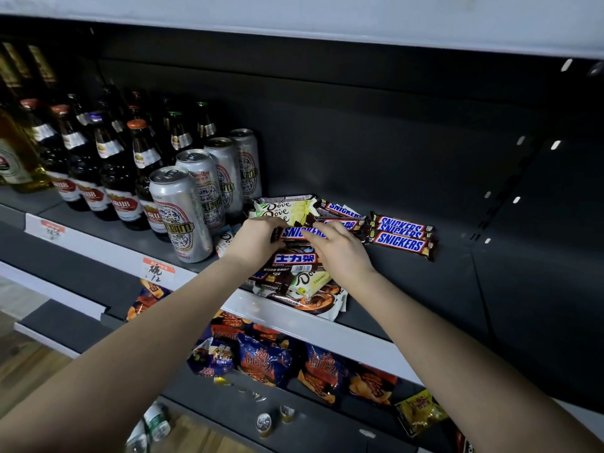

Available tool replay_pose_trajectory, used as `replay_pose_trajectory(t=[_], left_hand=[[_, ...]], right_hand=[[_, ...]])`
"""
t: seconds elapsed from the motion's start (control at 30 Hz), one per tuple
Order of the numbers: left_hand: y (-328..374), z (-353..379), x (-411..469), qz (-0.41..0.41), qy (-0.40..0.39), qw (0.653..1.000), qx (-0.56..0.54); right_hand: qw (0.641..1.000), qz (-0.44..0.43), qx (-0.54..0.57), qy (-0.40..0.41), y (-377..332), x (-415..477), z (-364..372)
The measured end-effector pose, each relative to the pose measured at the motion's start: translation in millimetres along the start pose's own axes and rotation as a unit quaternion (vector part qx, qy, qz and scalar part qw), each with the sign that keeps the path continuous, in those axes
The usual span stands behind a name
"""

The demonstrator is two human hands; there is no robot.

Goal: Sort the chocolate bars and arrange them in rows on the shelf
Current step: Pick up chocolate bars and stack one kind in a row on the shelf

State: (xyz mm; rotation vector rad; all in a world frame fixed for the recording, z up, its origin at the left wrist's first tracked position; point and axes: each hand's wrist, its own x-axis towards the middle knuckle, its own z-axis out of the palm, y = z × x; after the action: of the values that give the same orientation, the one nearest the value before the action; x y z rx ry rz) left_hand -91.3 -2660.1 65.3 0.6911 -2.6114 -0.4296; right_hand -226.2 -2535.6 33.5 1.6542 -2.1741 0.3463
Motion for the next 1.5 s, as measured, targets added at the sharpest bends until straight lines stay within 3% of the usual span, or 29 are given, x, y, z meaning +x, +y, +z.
replay_pose_trajectory(t=[0.33, 0.53, 0.83, 1.0, 1.2, 1.5], left_hand=[[48.2, 9.3, 13.1, 0.099, 0.05, 0.994, 0.006], [93.4, 37.3, 18.5, 0.14, -0.004, 0.99, 0.009], [127.9, 79.3, 15.2, 0.172, -0.071, 0.982, 0.009], [122.3, 90.5, 10.5, 0.159, -0.091, 0.983, 0.006], [125.2, 95.0, 15.3, 0.142, -0.084, 0.986, 0.01], [130.6, 108.8, 30.5, 0.078, -0.054, 0.995, -0.019]], right_hand=[[0.997, 0.063, 0.001, 0.046, 32.9, -24.9, -34.8], [0.993, 0.073, -0.089, -0.02, 69.7, -77.2, -43.4], [0.986, 0.125, -0.088, -0.069, 86.8, -129.0, -54.4], [0.971, 0.139, -0.067, -0.181, 82.7, -130.0, -55.7], [0.971, 0.16, -0.048, -0.173, 84.2, -124.7, -53.5], [0.97, 0.227, 0.011, -0.088, 94.8, -103.6, -34.2]])
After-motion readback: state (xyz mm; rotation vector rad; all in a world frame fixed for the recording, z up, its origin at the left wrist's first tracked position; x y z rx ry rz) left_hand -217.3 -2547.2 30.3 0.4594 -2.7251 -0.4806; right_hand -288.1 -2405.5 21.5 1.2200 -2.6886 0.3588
